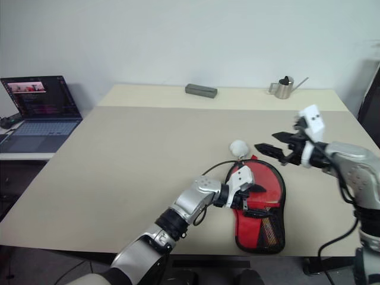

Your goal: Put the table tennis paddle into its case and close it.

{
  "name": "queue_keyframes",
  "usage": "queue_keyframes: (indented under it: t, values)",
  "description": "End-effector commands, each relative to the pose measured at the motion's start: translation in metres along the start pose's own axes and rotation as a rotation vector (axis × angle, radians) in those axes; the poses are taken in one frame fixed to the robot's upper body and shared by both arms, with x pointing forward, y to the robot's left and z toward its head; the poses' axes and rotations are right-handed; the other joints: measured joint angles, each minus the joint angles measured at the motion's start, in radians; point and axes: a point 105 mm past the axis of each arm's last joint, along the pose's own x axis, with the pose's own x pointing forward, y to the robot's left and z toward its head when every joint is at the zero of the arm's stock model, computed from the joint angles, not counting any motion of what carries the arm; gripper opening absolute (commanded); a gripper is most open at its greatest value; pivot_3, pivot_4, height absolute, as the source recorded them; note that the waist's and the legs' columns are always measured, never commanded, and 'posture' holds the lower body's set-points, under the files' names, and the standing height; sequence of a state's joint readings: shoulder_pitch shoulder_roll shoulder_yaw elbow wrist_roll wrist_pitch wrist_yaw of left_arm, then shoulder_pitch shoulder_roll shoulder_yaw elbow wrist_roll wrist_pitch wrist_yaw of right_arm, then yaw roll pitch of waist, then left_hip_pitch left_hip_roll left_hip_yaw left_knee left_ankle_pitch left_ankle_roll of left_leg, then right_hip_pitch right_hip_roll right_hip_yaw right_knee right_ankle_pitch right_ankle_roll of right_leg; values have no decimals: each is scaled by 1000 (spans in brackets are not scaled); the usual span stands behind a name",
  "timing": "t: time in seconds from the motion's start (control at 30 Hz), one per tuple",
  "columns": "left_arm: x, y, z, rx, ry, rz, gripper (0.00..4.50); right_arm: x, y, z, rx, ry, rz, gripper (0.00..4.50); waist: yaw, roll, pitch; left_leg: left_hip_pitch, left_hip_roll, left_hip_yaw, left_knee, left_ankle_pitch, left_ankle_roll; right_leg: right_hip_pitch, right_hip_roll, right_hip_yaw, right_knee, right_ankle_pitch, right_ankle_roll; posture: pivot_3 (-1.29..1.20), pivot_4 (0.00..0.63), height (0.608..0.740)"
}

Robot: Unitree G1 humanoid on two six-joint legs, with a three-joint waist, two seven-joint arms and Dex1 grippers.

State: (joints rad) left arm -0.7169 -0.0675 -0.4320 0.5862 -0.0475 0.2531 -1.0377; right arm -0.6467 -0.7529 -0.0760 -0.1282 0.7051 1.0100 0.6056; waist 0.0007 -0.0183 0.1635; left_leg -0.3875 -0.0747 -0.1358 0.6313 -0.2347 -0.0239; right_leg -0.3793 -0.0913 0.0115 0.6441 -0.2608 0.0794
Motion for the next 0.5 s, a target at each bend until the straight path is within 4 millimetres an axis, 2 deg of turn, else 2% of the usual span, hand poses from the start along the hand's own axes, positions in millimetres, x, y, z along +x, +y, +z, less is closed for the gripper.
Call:
queue_keyframes:
  t: [0.03,0.2,0.5]
  values:
    - [1,-7,-38,-103,110,-9,4460,28,-9,19,-19,-36,-53,4500,-2,0,0,1,0,0,0,0,0,0,0,1,0,2,-3,0,150,740]
    - [1,-7,-38,-108,110,-2,4460,72,-20,20,5,-8,-98,4500,-2,1,-1,3,-1,0,-1,0,0,0,0,1,1,2,-4,0,150,740]
    - [2,-9,-41,-130,109,6,4460,125,-27,6,-10,51,-172,4500,-11,2,-2,4,-2,0,-1,0,0,0,1,3,2,2,-4,0,150,740]
